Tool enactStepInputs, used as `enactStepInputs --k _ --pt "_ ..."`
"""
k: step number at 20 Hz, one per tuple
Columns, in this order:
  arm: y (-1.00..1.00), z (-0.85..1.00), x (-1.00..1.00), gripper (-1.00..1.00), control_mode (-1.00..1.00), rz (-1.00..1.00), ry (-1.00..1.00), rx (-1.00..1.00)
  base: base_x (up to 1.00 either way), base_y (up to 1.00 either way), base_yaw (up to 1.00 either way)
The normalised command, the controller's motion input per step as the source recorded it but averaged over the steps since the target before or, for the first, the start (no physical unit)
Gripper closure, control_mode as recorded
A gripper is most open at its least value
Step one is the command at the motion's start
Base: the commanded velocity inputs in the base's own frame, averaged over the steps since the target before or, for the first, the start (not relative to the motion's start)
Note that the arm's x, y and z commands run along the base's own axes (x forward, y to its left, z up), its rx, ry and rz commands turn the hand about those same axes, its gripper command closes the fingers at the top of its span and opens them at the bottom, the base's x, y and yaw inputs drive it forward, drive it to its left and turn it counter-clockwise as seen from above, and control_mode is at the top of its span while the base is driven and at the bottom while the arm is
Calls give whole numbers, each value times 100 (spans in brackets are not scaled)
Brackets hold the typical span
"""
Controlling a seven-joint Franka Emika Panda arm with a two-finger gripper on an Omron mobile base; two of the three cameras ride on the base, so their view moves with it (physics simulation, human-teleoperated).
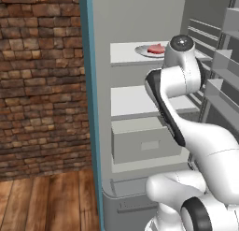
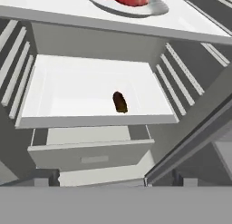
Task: Transport the steak from the fridge to the microwave and turn on the microwave.
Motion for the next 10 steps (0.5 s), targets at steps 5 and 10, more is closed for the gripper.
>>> enactStepInputs --k 5,10 --pt "-21 41 0 -100 -100 0 -5 -8 0 0 0" --pt "-17 41 5 -100 -100 0 -4 -1 0 0 0"
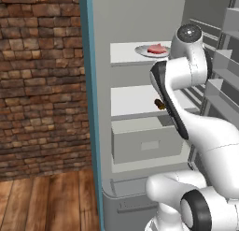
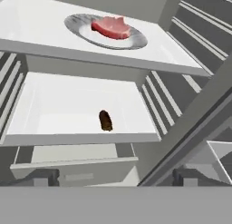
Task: Transport the steak from the fridge to the microwave and turn on the microwave.
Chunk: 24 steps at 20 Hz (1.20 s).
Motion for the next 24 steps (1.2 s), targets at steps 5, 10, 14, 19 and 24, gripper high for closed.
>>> enactStepInputs --k 5,10,14,19,24 --pt "-1 29 26 -100 -100 0 -15 0 0 0 0" --pt "0 38 41 -100 -100 0 -5 0 0 0 0" --pt "0 16 52 -100 -100 0 0 0 0 0 0" --pt "0 8 51 -100 -100 0 0 2 0 0 0" --pt "0 0 52 -100 -100 0 4 0 0 0 0"
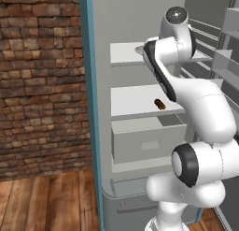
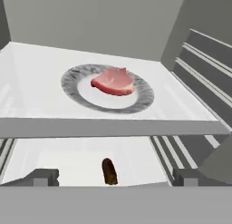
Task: Transport the steak from the fridge to the microwave and turn on the microwave.
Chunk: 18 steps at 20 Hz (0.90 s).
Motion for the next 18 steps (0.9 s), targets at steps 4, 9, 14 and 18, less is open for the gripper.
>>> enactStepInputs --k 4,9,14,18 --pt "0 -14 49 -100 -100 1 14 0 0 0 0" --pt "-7 -1 42 -100 -100 1 4 0 0 0 0" --pt "-6 -15 40 -100 -100 4 0 0 0 0 0" --pt "-6 -29 36 -100 -100 5 3 0 0 0 0"
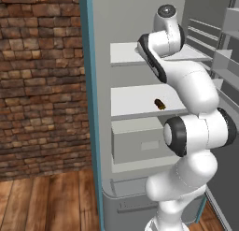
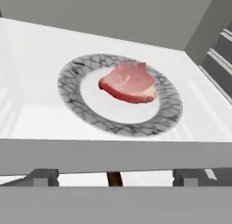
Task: Transport the steak from the fridge to the microwave and turn on the microwave.
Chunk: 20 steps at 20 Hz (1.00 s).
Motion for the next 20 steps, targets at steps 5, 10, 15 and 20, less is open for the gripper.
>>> enactStepInputs --k 5,10,15,20 --pt "-10 -21 36 -100 -100 4 1 0 0 0 0" --pt "-14 -10 38 -100 -100 4 0 0 0 0 0" --pt "-13 -9 40 -100 -100 4 0 0 0 0 0" --pt "-8 -2 45 -100 -100 4 0 0 0 0 0"
